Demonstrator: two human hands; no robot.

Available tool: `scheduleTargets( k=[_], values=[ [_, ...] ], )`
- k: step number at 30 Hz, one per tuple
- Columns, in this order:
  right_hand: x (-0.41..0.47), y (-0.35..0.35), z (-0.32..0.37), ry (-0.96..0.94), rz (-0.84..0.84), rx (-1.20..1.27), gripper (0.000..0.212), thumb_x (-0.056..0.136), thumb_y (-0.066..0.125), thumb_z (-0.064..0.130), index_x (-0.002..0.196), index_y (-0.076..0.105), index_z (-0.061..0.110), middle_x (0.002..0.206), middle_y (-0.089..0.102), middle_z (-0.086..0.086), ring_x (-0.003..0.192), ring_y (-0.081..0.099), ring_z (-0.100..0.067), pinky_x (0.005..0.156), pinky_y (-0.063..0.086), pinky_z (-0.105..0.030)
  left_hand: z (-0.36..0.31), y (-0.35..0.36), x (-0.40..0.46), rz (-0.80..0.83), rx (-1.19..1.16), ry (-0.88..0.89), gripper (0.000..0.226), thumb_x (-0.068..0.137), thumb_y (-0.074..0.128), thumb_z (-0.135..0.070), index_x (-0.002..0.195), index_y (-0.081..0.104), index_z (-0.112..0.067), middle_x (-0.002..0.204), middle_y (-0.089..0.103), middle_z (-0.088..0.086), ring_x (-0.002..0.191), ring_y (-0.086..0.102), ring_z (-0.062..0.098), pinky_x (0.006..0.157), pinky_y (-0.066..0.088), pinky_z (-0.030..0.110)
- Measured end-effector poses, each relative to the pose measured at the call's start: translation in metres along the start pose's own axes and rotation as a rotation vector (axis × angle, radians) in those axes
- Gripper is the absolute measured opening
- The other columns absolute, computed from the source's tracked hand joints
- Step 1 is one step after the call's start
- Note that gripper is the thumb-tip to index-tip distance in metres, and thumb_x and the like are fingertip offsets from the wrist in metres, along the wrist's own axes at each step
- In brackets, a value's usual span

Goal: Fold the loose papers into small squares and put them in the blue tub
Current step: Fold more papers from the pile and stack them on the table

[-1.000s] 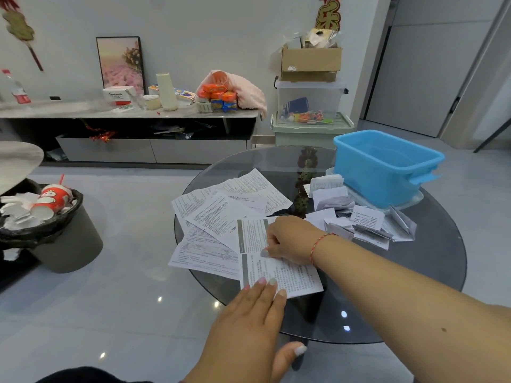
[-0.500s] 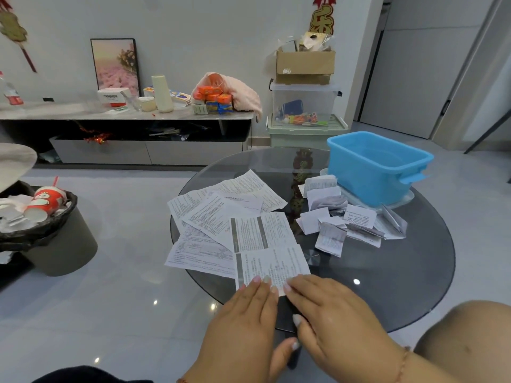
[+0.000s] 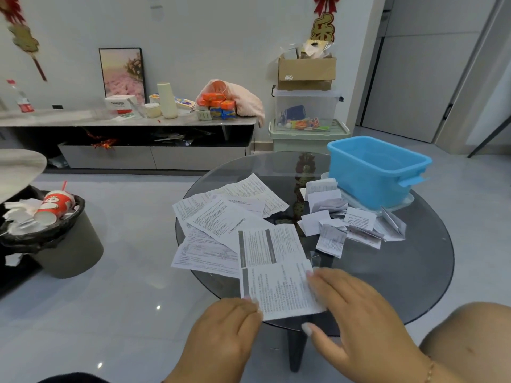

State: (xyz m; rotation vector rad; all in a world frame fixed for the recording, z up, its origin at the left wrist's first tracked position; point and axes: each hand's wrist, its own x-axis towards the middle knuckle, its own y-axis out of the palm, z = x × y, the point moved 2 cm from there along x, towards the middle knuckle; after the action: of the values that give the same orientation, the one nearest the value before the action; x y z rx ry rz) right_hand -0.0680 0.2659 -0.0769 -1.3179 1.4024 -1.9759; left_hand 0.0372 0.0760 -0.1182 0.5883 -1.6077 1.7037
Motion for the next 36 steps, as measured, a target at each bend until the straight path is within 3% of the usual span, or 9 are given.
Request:
scheduleTargets(
  k=[4,7,10,13,17,20,23,30,36],
  values=[
    [-0.009,0.009,0.001,-0.118,0.083,-0.032,0.069,0.084,0.033,0.069,0.106,0.073,0.017,0.114,0.067,0.005,0.106,0.061,-0.013,0.088,0.048,-0.03,-0.001,-0.012,0.004,-0.007,-0.076,0.012,0.018,0.086,0.054,-0.014,0.088,0.072,-0.013,0.084,0.071,0.002,0.087,0.056,0.014,0.083,0.044,0.024],
    [-0.009,0.0,-0.003,-0.128,0.081,0.085,0.045,0.074,0.056,0.057,0.104,0.07,0.027,0.113,0.066,0.011,0.111,0.054,-0.006,0.092,0.044,-0.022,-0.003,-0.023,0.01,0.055,-0.263,-0.071,0.009,0.093,0.049,-0.025,0.097,0.057,-0.022,0.087,0.066,-0.005,0.082,0.057,0.008,0.074,0.049,0.021],
    [-0.009,-0.007,-0.012,-0.029,0.058,0.374,0.039,0.064,0.07,0.029,0.1,0.057,0.038,0.116,0.06,0.022,0.113,0.053,0.004,0.092,0.043,-0.011,-0.005,-0.03,0.016,0.157,-0.458,-0.232,0.022,0.096,0.039,-0.048,0.106,0.054,-0.034,0.101,0.06,-0.021,0.087,0.057,-0.009,0.077,0.049,0.011],
    [-0.006,-0.012,-0.017,0.065,0.098,0.483,0.023,0.075,0.057,0.032,0.094,0.05,0.043,0.11,0.061,0.029,0.101,0.058,0.006,0.084,0.043,-0.009,-0.001,-0.027,0.016,0.22,-0.539,-0.396,0.035,0.083,0.054,-0.058,0.114,0.053,-0.041,0.107,0.059,-0.027,0.093,0.056,-0.013,0.082,0.042,0.004],
    [-0.003,-0.015,-0.018,0.185,0.161,0.583,0.012,0.084,0.053,0.041,0.086,0.049,0.052,0.087,0.063,0.018,0.081,0.058,-0.005,0.07,0.047,-0.02,-0.001,-0.021,0.026,0.273,-0.543,-0.56,0.037,0.078,0.064,-0.048,0.106,0.044,-0.063,0.111,0.049,-0.037,0.102,0.046,-0.011,0.085,0.035,0.005],
    [0.003,-0.011,-0.017,0.277,0.131,0.549,0.02,0.089,0.06,0.031,0.087,0.046,0.046,0.082,0.058,0.026,0.076,0.054,-0.002,0.061,0.041,-0.013,-0.002,-0.014,0.028,0.273,-0.546,-0.684,0.026,0.084,0.065,-0.037,0.089,0.05,-0.056,0.095,0.054,-0.029,0.097,0.047,-0.004,0.074,0.036,0.013],
    [0.012,-0.003,-0.014,0.394,0.163,0.562,0.024,0.089,0.059,0.034,0.105,0.043,0.043,0.081,0.064,0.027,0.08,0.058,0.004,0.067,0.044,-0.012,-0.003,-0.011,0.027,0.27,-0.576,-0.786,0.024,0.084,0.065,-0.036,0.094,0.047,-0.049,0.093,0.057,-0.025,0.097,0.052,0.001,0.074,0.037,0.01],
    [0.024,0.006,-0.013,0.538,0.158,0.436,0.078,0.088,0.059,0.041,0.146,0.008,0.03,0.074,0.054,0.01,0.066,0.051,-0.002,0.058,0.04,-0.013,-0.007,-0.01,0.027,0.213,-0.559,-0.904,0.064,0.077,0.073,-0.033,0.111,0.023,-0.054,0.078,0.06,-0.015,0.091,0.052,-0.001,0.069,0.037,0.006],
    [0.028,0.006,-0.013,0.546,0.152,0.441,0.056,0.085,0.065,0.037,0.127,0.028,0.034,0.066,0.05,0.01,0.061,0.05,-0.004,0.057,0.04,-0.016,-0.011,-0.011,0.029,0.247,-0.415,-0.749,0.054,0.078,0.07,-0.036,0.11,0.031,-0.057,0.08,0.048,-0.021,0.092,0.041,-0.001,0.07,0.034,0.01]
  ],
)
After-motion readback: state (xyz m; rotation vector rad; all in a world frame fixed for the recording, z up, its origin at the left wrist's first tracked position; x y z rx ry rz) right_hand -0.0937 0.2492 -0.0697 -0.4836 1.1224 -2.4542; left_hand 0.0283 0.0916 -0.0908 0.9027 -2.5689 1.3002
